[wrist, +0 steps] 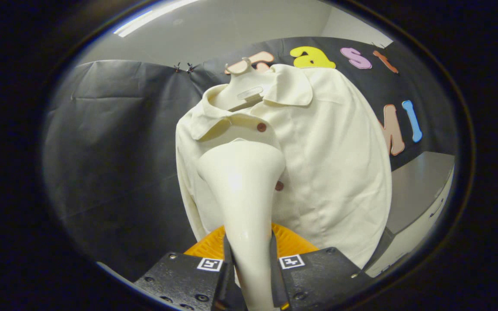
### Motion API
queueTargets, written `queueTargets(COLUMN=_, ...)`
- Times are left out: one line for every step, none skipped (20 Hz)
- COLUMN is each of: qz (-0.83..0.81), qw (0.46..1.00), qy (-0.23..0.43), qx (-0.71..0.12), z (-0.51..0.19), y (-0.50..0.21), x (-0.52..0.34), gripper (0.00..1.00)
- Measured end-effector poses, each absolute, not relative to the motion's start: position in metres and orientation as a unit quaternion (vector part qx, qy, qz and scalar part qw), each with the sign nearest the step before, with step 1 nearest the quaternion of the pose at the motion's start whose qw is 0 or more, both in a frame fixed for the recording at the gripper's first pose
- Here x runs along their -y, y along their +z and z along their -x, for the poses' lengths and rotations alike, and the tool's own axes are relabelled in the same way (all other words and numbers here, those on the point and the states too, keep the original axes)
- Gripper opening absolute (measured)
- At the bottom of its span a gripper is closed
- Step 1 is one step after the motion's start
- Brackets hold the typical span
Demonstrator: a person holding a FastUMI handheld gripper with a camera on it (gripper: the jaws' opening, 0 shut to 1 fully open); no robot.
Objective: Iron the clothes twice with a garment steamer, once on the left side and once on the right side.
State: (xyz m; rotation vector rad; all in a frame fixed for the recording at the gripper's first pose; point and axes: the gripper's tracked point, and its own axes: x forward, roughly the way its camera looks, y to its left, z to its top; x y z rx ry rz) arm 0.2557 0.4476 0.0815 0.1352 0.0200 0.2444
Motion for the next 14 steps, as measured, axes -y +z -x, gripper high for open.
queueTargets(qz=-0.066, qw=0.990, qy=0.123, qx=-0.017, z=-0.259, y=0.076, x=-0.451, gripper=0.33)
queueTargets(qz=-0.062, qw=0.990, qy=0.122, qx=-0.023, z=-0.266, y=0.067, x=-0.457, gripper=0.33)
queueTargets(qz=-0.057, qw=0.991, qy=0.120, qx=-0.026, z=-0.270, y=0.064, x=-0.459, gripper=0.33)
queueTargets(qz=-0.055, qw=0.992, qy=0.116, qx=-0.021, z=-0.272, y=0.065, x=-0.459, gripper=0.33)
queueTargets(qz=-0.055, qw=0.992, qy=0.113, qx=-0.022, z=-0.274, y=0.063, x=-0.459, gripper=0.34)
queueTargets(qz=-0.057, qw=0.992, qy=0.110, qx=-0.023, z=-0.275, y=0.060, x=-0.460, gripper=0.34)
queueTargets(qz=-0.057, qw=0.992, qy=0.108, qx=-0.025, z=-0.277, y=0.057, x=-0.461, gripper=0.34)
queueTargets(qz=-0.055, qw=0.993, qy=0.104, qx=-0.026, z=-0.280, y=0.055, x=-0.462, gripper=0.34)
queueTargets(qz=-0.052, qw=0.993, qy=0.103, qx=-0.029, z=-0.283, y=0.052, x=-0.462, gripper=0.34)
queueTargets(qz=-0.045, qw=0.993, qy=0.104, qx=-0.030, z=-0.284, y=0.048, x=-0.464, gripper=0.34)
queueTargets(qz=-0.037, qw=0.993, qy=0.104, qx=-0.036, z=-0.285, y=0.040, x=-0.464, gripper=0.34)
queueTargets(qz=-0.030, qw=0.993, qy=0.103, qx=-0.042, z=-0.284, y=0.032, x=-0.464, gripper=0.34)
queueTargets(qz=-0.025, qw=0.994, qy=0.099, qx=-0.048, z=-0.282, y=0.024, x=-0.463, gripper=0.34)
queueTargets(qz=-0.021, qw=0.994, qy=0.094, qx=-0.054, z=-0.282, y=0.016, x=-0.460, gripper=0.34)
